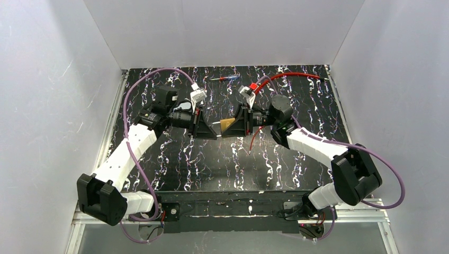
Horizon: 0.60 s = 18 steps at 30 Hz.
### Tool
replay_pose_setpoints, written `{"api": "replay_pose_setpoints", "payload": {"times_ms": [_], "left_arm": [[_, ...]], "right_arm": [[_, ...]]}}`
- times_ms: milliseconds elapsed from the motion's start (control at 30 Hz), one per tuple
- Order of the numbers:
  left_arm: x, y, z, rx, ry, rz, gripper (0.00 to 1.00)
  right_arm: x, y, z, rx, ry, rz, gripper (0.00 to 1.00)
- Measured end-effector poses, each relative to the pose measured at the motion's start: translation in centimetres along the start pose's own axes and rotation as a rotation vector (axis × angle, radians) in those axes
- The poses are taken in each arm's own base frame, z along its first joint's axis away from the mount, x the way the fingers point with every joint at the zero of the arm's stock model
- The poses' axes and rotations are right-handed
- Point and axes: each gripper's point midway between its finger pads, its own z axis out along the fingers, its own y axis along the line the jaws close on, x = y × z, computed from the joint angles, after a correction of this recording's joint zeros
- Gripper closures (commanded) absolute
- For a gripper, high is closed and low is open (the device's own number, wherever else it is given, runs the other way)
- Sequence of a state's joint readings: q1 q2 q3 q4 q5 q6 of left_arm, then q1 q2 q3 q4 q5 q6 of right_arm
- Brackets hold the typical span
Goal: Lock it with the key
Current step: Lock the lock.
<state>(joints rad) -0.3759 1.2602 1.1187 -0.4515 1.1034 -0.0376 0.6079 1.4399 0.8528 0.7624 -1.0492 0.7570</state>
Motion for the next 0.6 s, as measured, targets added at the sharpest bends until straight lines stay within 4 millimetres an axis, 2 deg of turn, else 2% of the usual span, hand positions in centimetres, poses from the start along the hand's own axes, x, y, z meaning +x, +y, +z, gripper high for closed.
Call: {"api": "replay_pose_setpoints", "payload": {"times_ms": [67,167,300,433,600], "left_arm": [[-0.5,0.1,-0.2,-0.006,-0.016,-0.004,0.7],[-2.0,1.2,-1.1,-0.064,-0.074,-0.004,0.45],[-3.7,2.5,-2.3,-0.163,-0.167,0.002,0.29],[-4.0,2.9,-2.7,-0.224,-0.219,-0.009,0.2],[-4.5,4.1,-2.6,-0.269,-0.267,-0.058,0.23]], "right_arm": [[-0.4,0.0,-0.1,0.01,-0.014,-0.008,0.99],[0.1,-0.5,-0.8,0.032,-0.015,0.022,0.99],[0.5,-1.8,-1.5,0.082,-0.031,0.092,0.99],[-0.4,-2.2,-1.5,0.112,-0.076,0.116,0.99],[-2.0,-2.0,-1.3,0.112,-0.149,0.127,0.99]]}}
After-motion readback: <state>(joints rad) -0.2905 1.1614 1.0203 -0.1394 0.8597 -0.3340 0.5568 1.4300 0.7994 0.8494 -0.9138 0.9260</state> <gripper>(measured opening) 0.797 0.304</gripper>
